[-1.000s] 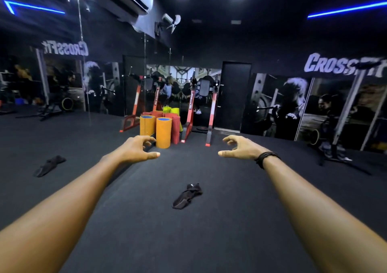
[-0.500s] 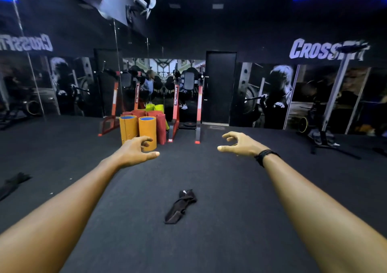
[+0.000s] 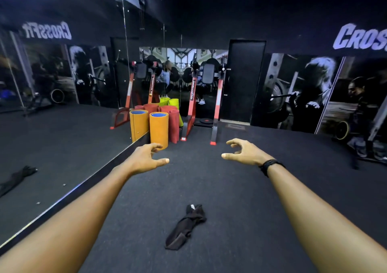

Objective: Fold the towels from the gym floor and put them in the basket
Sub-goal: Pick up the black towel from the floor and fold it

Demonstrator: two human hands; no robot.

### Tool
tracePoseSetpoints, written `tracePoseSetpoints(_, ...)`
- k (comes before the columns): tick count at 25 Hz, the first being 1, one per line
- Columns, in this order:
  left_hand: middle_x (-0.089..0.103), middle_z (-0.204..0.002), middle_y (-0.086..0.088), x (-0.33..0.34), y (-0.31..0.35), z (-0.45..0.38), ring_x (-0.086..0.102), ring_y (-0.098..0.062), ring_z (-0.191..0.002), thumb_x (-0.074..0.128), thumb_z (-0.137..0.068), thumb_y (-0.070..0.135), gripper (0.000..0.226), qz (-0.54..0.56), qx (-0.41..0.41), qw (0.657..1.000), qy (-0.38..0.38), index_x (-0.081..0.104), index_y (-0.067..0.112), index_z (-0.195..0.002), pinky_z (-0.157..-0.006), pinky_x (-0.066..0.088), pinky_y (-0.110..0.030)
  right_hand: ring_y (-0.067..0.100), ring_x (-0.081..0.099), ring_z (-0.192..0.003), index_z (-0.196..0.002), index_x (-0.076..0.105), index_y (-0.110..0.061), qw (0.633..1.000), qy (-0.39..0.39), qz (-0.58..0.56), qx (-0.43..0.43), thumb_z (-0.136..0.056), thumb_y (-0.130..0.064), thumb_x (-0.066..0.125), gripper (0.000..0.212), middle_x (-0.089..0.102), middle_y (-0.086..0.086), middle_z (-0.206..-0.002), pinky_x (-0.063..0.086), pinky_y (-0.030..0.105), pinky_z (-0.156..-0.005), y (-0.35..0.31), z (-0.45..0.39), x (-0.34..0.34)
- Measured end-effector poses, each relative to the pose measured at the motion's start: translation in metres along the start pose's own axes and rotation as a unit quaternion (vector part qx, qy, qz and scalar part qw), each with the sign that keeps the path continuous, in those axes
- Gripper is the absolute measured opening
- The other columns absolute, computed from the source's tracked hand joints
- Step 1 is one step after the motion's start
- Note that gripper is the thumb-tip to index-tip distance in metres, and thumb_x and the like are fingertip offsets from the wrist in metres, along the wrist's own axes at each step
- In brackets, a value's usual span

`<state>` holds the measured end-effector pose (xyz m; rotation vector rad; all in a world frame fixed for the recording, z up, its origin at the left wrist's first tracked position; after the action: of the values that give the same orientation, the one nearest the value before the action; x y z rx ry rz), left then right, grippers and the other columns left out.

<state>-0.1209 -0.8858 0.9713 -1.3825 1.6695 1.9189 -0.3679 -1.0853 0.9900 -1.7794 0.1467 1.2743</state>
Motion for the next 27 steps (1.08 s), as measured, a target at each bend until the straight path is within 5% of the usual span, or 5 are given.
tracePoseSetpoints(11,0.054,-0.136,-0.005,0.039,-0.102,-0.297,0.052,-0.018,-0.123,0.072,-0.078,0.046,0.07,0.021,-0.014,0.999,-0.019,0.047,0.02,-0.138,-0.102,0.042,-0.033,0.017,0.056,-0.117,-0.132,0.049,-0.028,0.999,-0.024,0.024,0.031,-0.075,-0.054,0.072,0.066,0.05,0.001,-0.138,0.045,0.035,-0.101,0.073,-0.295,0.048)
tracePoseSetpoints(20,0.055,-0.135,-0.006,0.124,-0.14,-0.517,0.053,-0.019,-0.124,0.073,-0.08,0.04,0.068,0.042,-0.006,0.992,-0.119,0.048,0.015,-0.138,-0.102,0.039,-0.028,0.017,0.057,-0.113,-0.132,0.05,-0.022,0.994,-0.049,0.033,0.096,-0.079,-0.045,0.072,0.062,0.052,0.002,-0.136,0.043,0.026,-0.091,0.157,-0.481,0.089)
tracePoseSetpoints(27,0.056,-0.135,-0.009,0.236,-0.248,-0.631,0.053,-0.021,-0.124,0.073,-0.079,0.042,0.07,0.028,-0.115,0.979,-0.166,0.048,0.014,-0.138,-0.105,0.039,-0.031,0.02,0.058,-0.113,-0.132,0.05,-0.017,0.982,-0.151,0.018,0.11,-0.081,-0.041,0.072,0.061,0.053,0.005,-0.136,0.045,0.029,-0.091,0.274,-0.631,0.216)
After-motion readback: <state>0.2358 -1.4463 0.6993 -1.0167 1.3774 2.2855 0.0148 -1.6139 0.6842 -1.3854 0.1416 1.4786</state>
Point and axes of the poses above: each hand's wrist, its own z-axis away from the middle knuckle, its own x-axis out of the palm, y = z × x, the point moved 6 cm from there along -z, towards the middle knuckle
